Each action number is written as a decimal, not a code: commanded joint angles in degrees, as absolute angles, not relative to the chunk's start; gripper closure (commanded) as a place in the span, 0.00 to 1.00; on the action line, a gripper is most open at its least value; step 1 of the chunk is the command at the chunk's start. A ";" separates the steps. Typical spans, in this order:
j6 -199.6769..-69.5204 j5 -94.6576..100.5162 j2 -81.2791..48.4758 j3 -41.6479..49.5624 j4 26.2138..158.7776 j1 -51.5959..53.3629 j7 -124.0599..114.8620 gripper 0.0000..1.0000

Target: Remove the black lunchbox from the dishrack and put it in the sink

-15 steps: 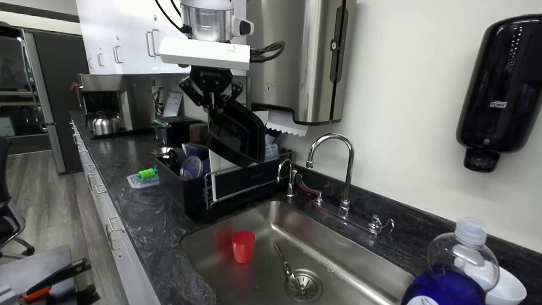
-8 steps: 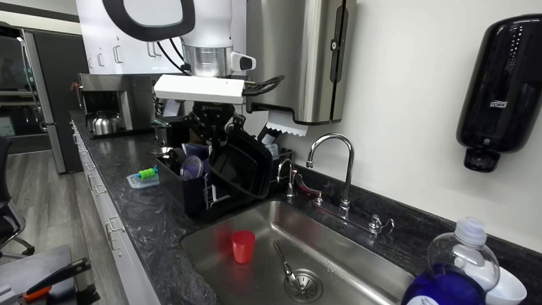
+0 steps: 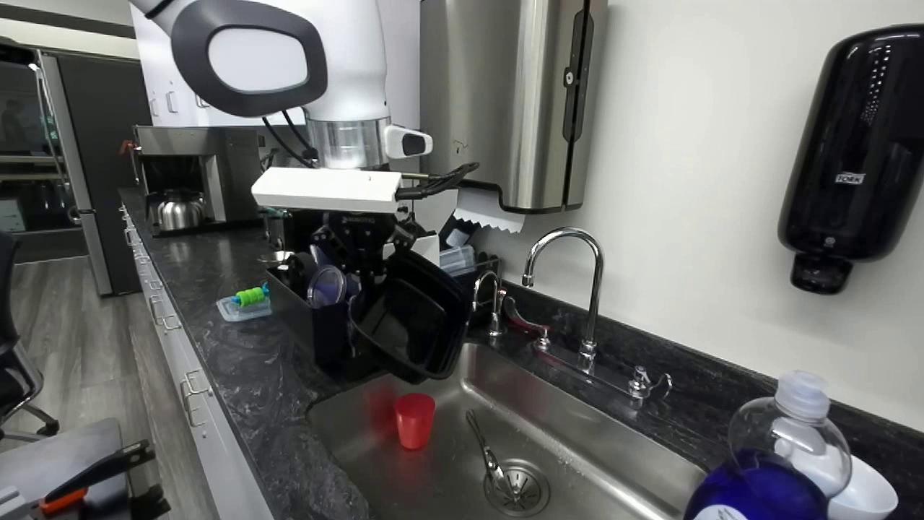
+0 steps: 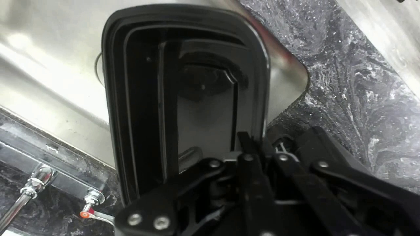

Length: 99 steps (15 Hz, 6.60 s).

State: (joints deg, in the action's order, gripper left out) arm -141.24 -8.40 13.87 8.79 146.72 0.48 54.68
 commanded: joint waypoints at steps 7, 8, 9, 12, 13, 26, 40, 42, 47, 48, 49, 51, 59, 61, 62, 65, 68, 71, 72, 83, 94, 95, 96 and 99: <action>-158.92 -0.24 7.33 8.61 149.93 -1.75 43.53 0.98; -160.31 0.25 6.42 8.91 149.76 -2.28 42.70 0.98; -161.66 0.47 5.47 9.25 149.56 -2.78 42.22 0.98; -165.94 0.38 2.81 10.07 149.17 -4.07 41.58 0.98; -166.94 0.16 2.05 10.17 149.06 -4.39 41.53 0.98; -176.43 -2.47 -8.47 13.54 145.07 -5.00 40.49 0.98; -181.11 -3.35 -18.64 15.38 139.22 -6.32 38.18 0.98; -181.12 -3.80 -19.23 15.13 138.67 -6.48 38.04 0.98; -180.93 -4.39 -19.79 15.17 137.97 -6.33 37.79 0.98; -180.84 -4.47 -19.77 15.22 137.97 -6.26 37.80 0.98; -180.74 -4.56 -19.72 15.08 137.96 -6.37 37.83 0.98; -179.62 -4.37 -19.40 15.37 137.98 -5.98 37.76 0.98; -179.57 5.95 -18.52 14.96 138.66 -7.78 29.56 0.94; -179.57 5.95 -18.52 14.95 138.66 -7.78 29.56 0.94; -179.57 5.95 -18.52 14.95 138.66 -7.78 29.56 0.94; -179.56 5.95 -18.52 14.95 138.66 -7.79 29.56 0.98; -180.46 9.10 -19.72 14.32 138.12 -8.68 25.90 0.98; -181.27 11.12 -21.13 14.01 137.69 -9.64 23.80 0.98; -181.59 11.47 -21.92 14.10 137.42 -9.89 23.34 0.98; -185.41 12.93 -31.66 13.34 132.59 -12.40 22.43 0.98; -195.13 12.68 -44.36 14.96 125.66 -10.26 22.26 0.98; -195.55 12.71 -45.11 15.04 125.21 -10.14 22.33 0.98; -195.87 12.71 -45.78 15.08 124.83 -10.10 22.35 0.98; -196.28 12.64 -47.57 15.28 123.56 -9.92 22.33 0.98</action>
